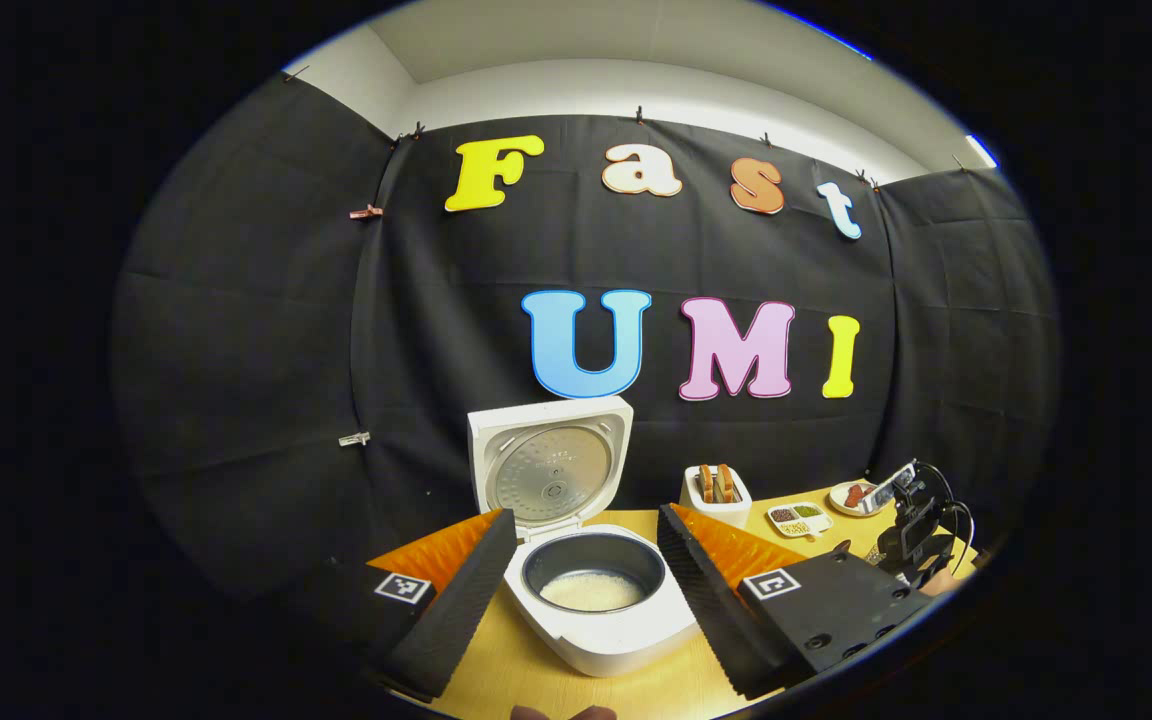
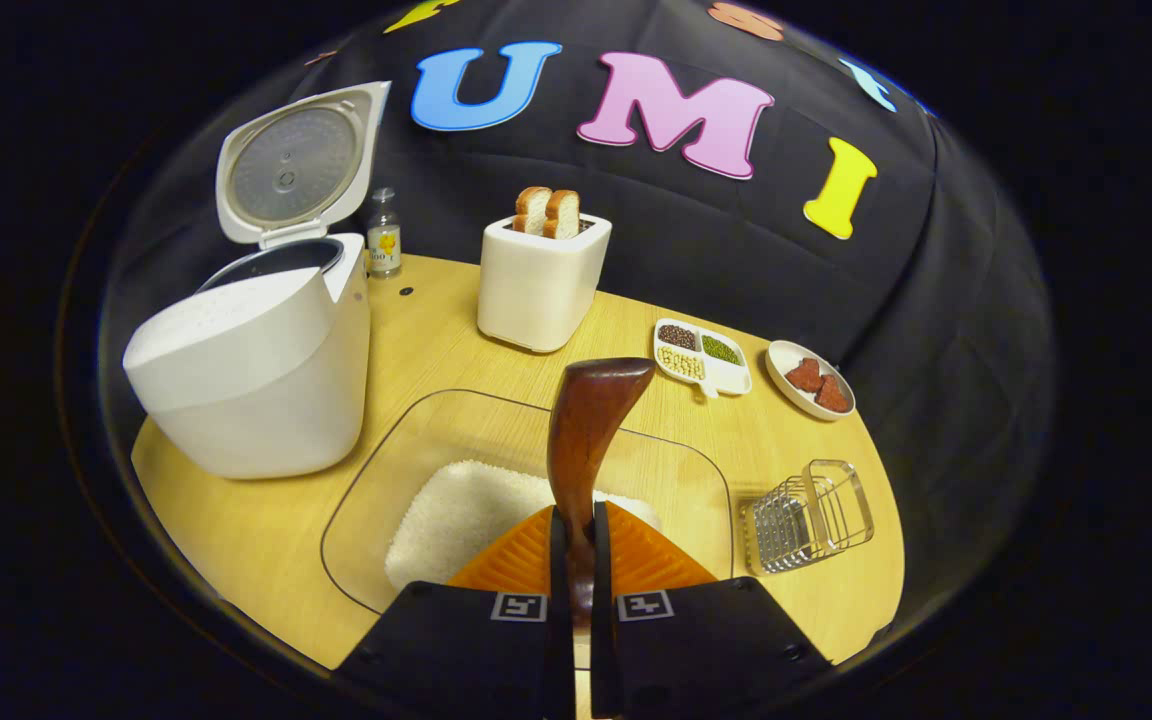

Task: Close the left gripper, press the button to open the rice cooker; take a wooden spoon from the chopstick holder with the right hand, scoop a spoonful of rice and pour it into the rice cooker, then put the wooden spoon back into the chopstick holder.

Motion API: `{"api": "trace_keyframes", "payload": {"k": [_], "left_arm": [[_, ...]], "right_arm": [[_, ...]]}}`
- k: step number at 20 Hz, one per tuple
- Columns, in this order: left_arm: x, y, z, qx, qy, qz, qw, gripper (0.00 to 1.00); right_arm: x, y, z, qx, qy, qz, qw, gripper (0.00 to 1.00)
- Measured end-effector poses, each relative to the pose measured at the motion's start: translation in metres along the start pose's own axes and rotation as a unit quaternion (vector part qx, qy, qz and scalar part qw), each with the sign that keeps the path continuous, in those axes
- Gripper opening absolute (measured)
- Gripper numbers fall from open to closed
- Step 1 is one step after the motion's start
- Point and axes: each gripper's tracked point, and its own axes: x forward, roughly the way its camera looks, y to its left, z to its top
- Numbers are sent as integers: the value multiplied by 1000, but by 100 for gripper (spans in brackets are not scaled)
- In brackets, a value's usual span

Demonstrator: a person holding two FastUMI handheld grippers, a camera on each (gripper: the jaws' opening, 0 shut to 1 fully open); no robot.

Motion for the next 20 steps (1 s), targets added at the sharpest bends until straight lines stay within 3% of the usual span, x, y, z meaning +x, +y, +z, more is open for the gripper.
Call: {"api": "trace_keyframes", "payload": {"k": [2, 6, 11, 13, 18, 20], "left_arm": [[2, 4, -3, -1, 2, 0, 1000, 98], [4, 10, -3, -3, 2, 2, 1000, 97], [6, 10, 0, 0, -2, -2, 1000, 97], [6, 11, 0, 1, -1, -4, 1000, 97], [7, 7, 0, -2, 3, -11, 1000, 98], [6, 4, -1, -5, 4, -15, 1000, 97]], "right_arm": [[3, 11, 1, 70, 8, 12, 997, 14], [9, 24, 7, 176, 9, 35, 984, 11], [13, 17, 7, 285, 6, 67, 956, 11], [11, 8, 4, 333, 1, 82, 939, 11], [-1, -14, 8, 456, -44, 119, 881, 11], [-11, -26, 13, 478, -65, 129, 866, 10]]}}
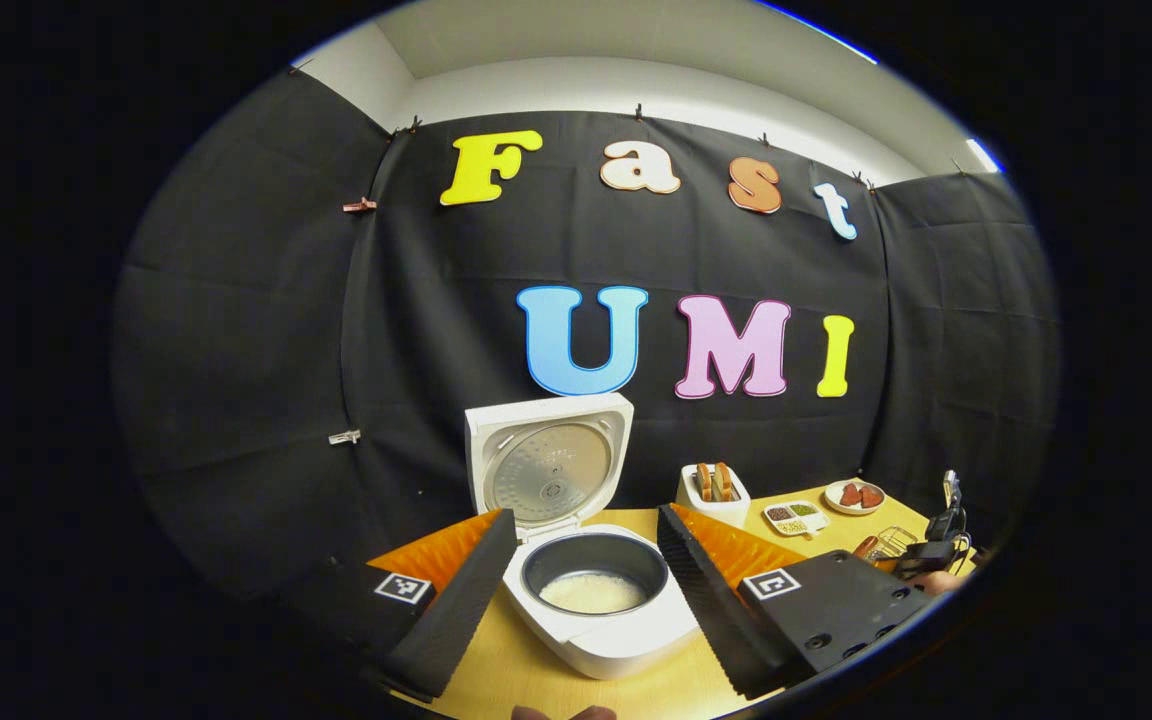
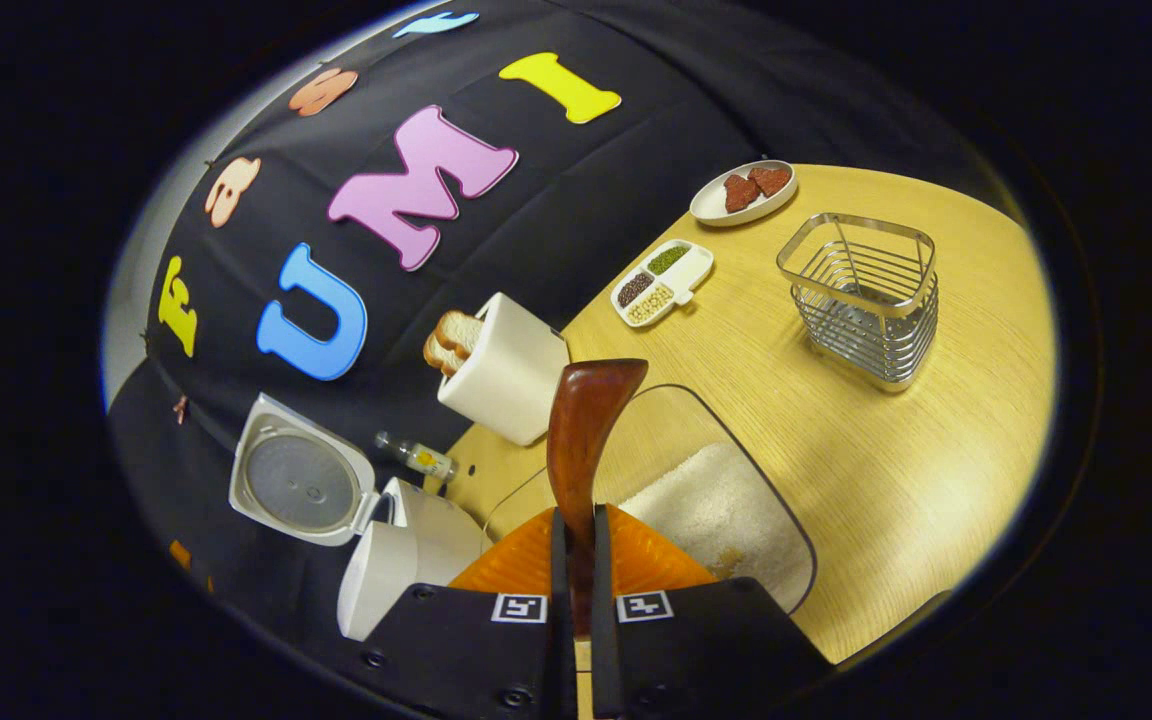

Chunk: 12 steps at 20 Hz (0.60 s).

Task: Close the left gripper, press the button to open the rice cooker; take a wooden spoon from the chopstick holder with the right hand, scoop a spoonful of rice and pour it into the rice cooker, then put the wooden spoon back into the chopstick holder.

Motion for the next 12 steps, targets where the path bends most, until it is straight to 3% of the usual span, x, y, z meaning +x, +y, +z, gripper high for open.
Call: {"api": "trace_keyframes", "payload": {"k": [12], "left_arm": [[-4, -8, -2, -11, 0, 0, 1000, 98]], "right_arm": [[-29, 18, 45, 73, -14, 44, 996, 11]]}}
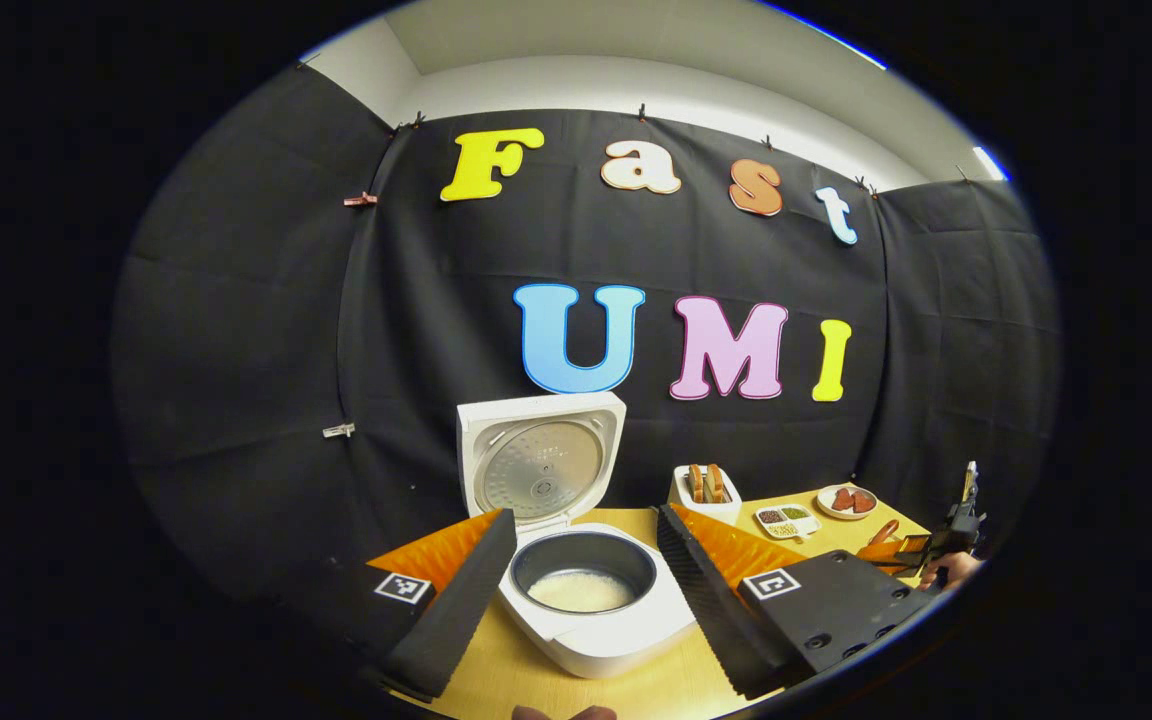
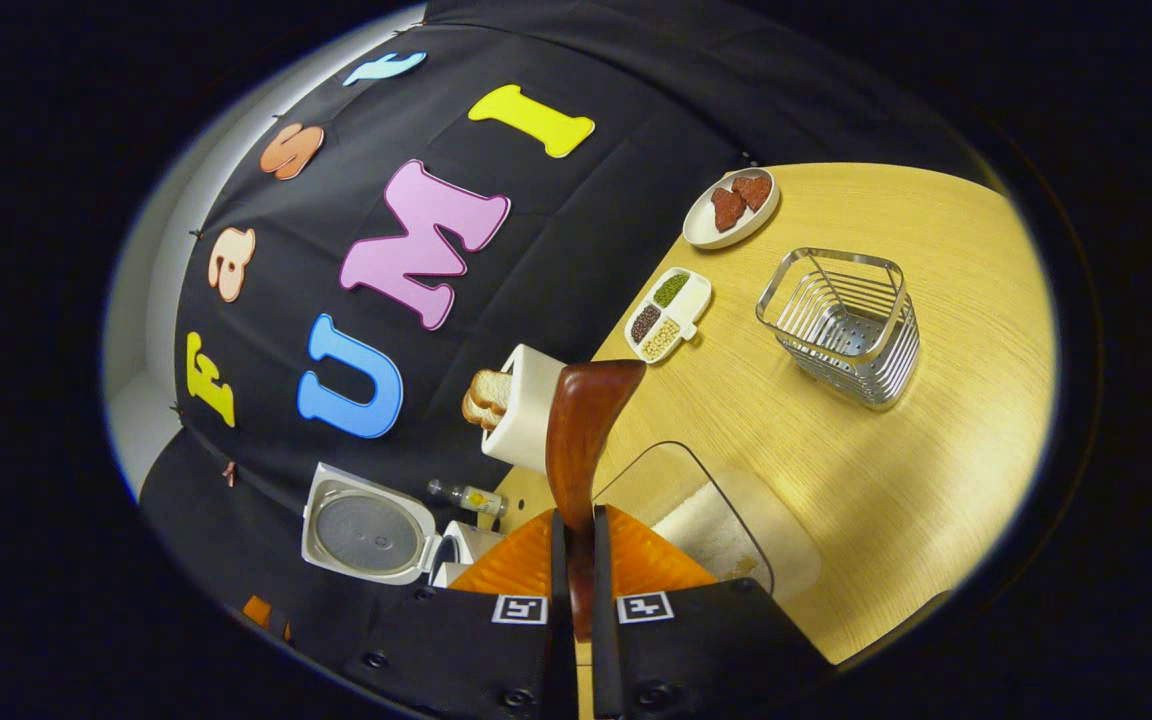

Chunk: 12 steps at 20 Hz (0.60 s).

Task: Close the left gripper, press the button to open the rice cooker; take a wooden spoon from the chopstick holder with the right hand, scoop a spoonful of rice and pour it into the rice cooker, then put the wooden spoon back into the chopstick holder.

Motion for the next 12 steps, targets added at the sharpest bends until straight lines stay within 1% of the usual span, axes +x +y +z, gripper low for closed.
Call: {"api": "trace_keyframes", "payload": {"k": [3, 6, 12], "left_arm": [[-1, 0, -2, -4, 1, 2, 1000, 97], [0, -1, -1, -10, 0, -2, 1000, 97], [1, 6, -5, -12, 2, 3, 1000, 97]], "right_arm": [[-5, 24, 5, 16, 2, 25, 1000, 11], [-4, 59, 8, 37, 9, 50, 998, 11], [6, 148, 9, 63, 15, 112, 992, 11]]}}
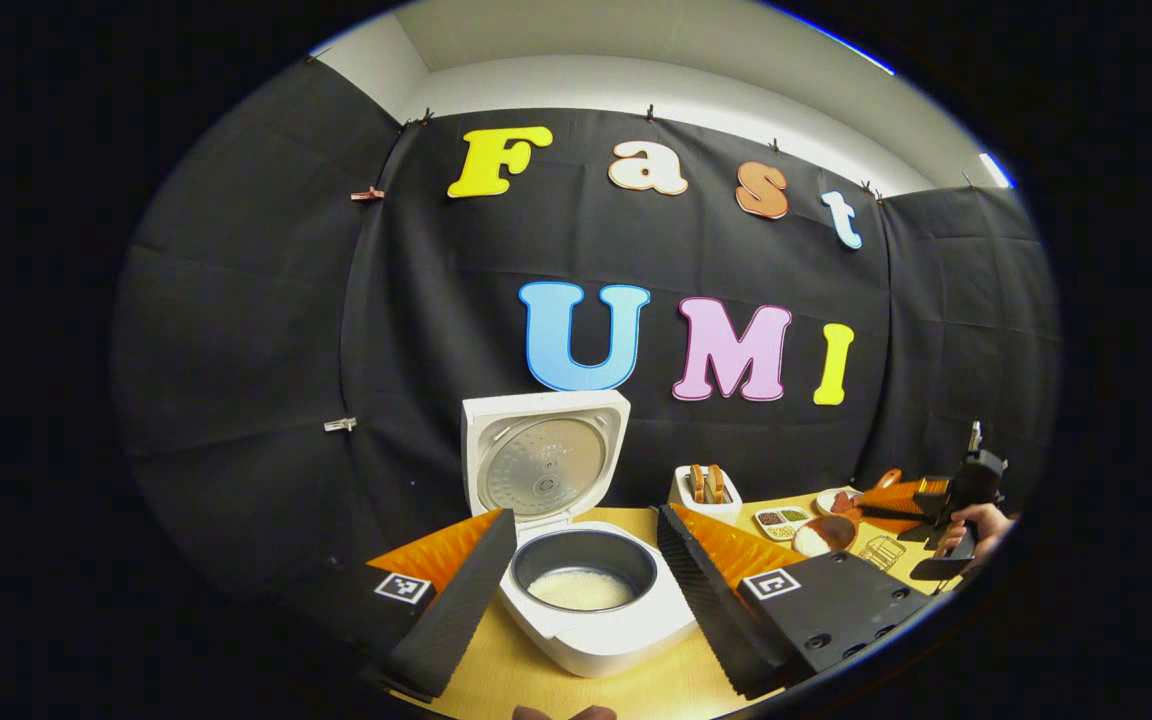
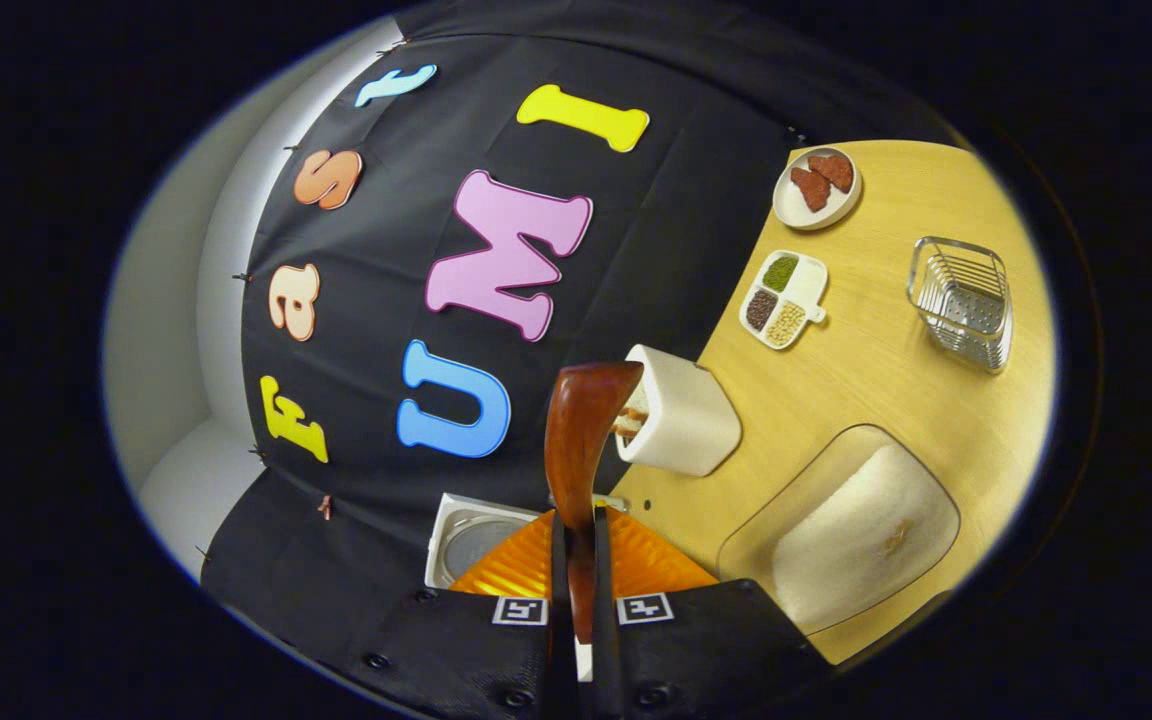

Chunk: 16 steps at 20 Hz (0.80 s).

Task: Close the left gripper, press the button to open the rice cooker; take a wooden spoon from the chopstick holder with the right hand, scoop a spoonful of rice and pour it into the rice cooker, then put the wooden spoon back into the chopstick holder.

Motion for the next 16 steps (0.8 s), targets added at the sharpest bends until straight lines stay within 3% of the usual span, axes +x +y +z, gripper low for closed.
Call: {"api": "trace_keyframes", "payload": {"k": [8, 16], "left_arm": [[1, 8, -1, -11, 4, -1, 1000, 97], [-6, 28, -9, -15, 11, 5, 1000, 97]], "right_arm": [[53, 98, -48, -50, 32, 55, 997, 10], [124, 141, -119, -124, 54, 62, 989, 10]]}}
